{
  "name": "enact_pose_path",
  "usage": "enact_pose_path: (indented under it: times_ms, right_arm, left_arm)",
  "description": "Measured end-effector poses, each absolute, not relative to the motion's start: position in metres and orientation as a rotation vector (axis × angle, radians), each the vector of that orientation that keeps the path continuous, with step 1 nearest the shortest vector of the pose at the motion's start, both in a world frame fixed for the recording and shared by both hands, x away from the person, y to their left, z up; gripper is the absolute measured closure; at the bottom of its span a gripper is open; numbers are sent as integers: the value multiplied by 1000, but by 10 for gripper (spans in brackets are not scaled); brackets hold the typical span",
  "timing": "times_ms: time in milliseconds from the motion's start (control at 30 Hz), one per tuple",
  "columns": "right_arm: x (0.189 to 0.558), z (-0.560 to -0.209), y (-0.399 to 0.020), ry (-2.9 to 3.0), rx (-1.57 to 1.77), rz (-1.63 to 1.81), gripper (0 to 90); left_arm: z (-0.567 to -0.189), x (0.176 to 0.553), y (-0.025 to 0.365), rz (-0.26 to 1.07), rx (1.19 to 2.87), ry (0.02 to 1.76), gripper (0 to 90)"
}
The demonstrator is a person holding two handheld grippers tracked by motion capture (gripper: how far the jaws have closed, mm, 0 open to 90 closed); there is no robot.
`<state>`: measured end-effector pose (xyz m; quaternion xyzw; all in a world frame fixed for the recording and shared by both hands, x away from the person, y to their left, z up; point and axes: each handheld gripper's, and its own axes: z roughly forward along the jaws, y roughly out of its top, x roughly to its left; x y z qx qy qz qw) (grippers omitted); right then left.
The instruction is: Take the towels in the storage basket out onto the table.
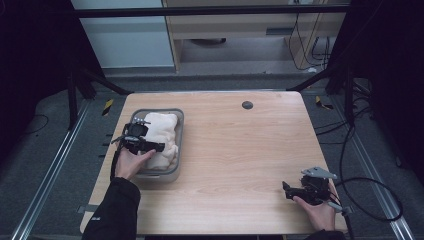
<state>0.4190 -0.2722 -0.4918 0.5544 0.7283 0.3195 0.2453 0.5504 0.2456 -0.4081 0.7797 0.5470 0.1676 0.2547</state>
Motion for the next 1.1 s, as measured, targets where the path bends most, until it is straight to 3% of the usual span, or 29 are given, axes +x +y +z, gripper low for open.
enact_pose_path:
  times_ms: [333, 800, 1100]
  right_arm:
    - [420, -493, -271, 2000, 1511, 867, 58]
    - [420, -492, -271, 2004, 1513, 868, 57]
    - [420, -492, -271, 2006, 1516, 868, 58]
  left_arm:
    - [-416, 552, 246, 422, 2130, 1515, 169]
    - [-420, 550, 243, 379, 2128, 1556, 513]
    - [-408, 541, 248, 409, 2080, 1530, 569]
